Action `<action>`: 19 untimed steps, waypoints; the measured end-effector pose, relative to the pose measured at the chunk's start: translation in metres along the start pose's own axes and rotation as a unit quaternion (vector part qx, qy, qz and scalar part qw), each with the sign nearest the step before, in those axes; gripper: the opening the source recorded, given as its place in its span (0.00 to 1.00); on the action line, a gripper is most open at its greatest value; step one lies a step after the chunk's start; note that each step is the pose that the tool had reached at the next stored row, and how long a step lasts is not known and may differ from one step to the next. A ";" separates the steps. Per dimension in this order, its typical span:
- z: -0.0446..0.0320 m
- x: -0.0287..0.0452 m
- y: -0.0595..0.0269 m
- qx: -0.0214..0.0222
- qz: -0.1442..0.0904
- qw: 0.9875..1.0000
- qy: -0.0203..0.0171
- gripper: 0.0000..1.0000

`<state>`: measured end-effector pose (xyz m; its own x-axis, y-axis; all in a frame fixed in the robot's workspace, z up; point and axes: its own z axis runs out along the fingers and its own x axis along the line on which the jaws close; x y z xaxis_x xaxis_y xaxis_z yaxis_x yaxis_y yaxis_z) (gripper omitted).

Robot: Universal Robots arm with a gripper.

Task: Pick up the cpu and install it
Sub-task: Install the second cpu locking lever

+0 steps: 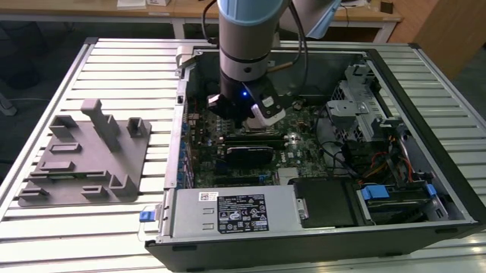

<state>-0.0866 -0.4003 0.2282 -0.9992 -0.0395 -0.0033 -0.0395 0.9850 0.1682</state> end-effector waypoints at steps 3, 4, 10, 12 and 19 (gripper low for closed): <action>-0.0004 -0.0021 0.0000 0.002 0.003 1.000 0.000 0.11; -0.0004 -0.0035 0.0000 0.003 0.004 1.000 -0.001 0.11; -0.0004 -0.0152 0.0000 0.004 0.009 1.000 -0.001 0.11; -0.0003 -0.0196 0.0001 0.004 0.010 1.000 -0.001 0.11; 0.0000 -0.0367 0.0019 0.005 0.013 1.000 -0.002 0.11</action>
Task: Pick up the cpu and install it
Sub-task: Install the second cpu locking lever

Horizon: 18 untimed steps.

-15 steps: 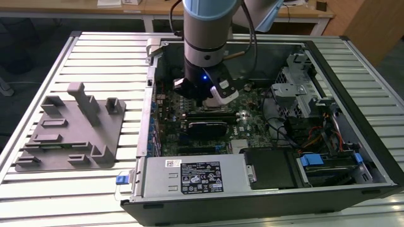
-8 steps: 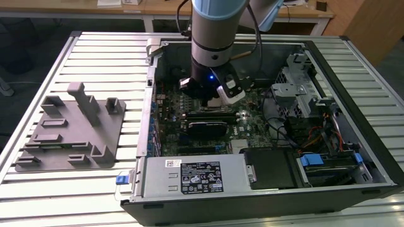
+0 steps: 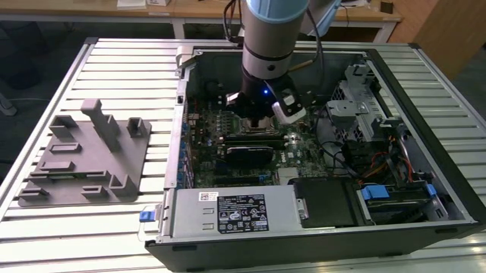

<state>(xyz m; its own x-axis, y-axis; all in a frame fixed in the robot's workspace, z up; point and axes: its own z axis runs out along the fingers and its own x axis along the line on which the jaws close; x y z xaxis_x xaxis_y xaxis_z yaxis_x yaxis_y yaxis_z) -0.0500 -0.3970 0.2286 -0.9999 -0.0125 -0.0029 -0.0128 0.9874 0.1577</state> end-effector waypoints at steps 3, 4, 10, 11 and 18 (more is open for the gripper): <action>0.0005 -0.0054 0.0027 0.001 0.001 1.000 0.000 0.11; 0.0007 -0.0065 0.0042 0.002 0.002 1.000 0.000 0.11; 0.0022 -0.0114 0.0134 0.004 0.004 1.000 -0.001 0.11; 0.0024 -0.0119 0.0149 0.004 0.004 1.000 -0.001 0.11; 0.0030 -0.0126 0.0182 0.004 0.005 1.000 -0.001 0.11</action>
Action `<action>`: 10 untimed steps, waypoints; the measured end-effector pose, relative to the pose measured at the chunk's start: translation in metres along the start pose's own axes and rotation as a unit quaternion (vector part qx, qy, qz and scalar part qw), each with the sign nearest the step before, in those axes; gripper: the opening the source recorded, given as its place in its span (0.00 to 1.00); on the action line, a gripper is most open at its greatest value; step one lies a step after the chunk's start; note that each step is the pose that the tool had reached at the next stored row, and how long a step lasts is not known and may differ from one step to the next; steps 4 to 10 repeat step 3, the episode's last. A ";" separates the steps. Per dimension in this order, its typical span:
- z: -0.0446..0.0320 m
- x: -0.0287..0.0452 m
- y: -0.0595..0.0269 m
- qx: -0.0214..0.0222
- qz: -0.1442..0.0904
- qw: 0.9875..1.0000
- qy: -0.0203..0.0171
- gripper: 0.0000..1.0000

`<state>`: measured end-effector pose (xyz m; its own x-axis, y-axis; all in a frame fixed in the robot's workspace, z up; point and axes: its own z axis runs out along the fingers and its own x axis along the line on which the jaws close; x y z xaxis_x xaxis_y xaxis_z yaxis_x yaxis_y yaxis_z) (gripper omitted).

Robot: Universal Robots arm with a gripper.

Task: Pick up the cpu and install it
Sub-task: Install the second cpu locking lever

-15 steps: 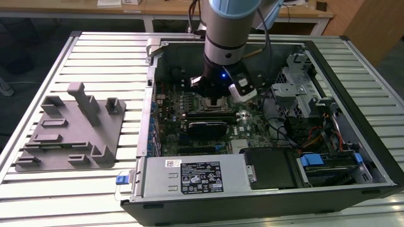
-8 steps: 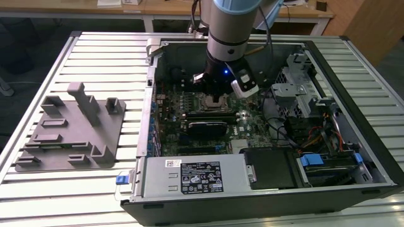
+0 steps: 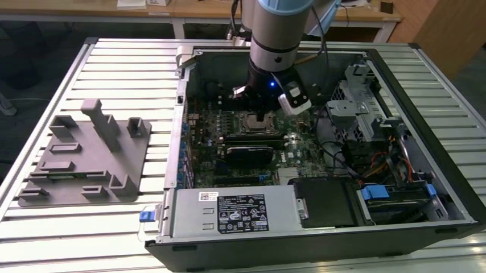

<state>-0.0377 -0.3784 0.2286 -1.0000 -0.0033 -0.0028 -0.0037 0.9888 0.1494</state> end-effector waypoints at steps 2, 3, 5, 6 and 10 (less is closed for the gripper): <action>0.0000 0.0000 0.0002 0.000 0.000 1.000 0.000 0.11; 0.0000 0.0000 0.0002 0.000 0.000 1.000 0.000 0.11; 0.0000 0.0000 0.0002 0.000 0.000 1.000 0.000 0.11; 0.0000 0.0000 0.0002 0.000 0.000 1.000 0.000 0.11; 0.0000 0.0000 0.0002 0.000 0.000 1.000 0.000 0.11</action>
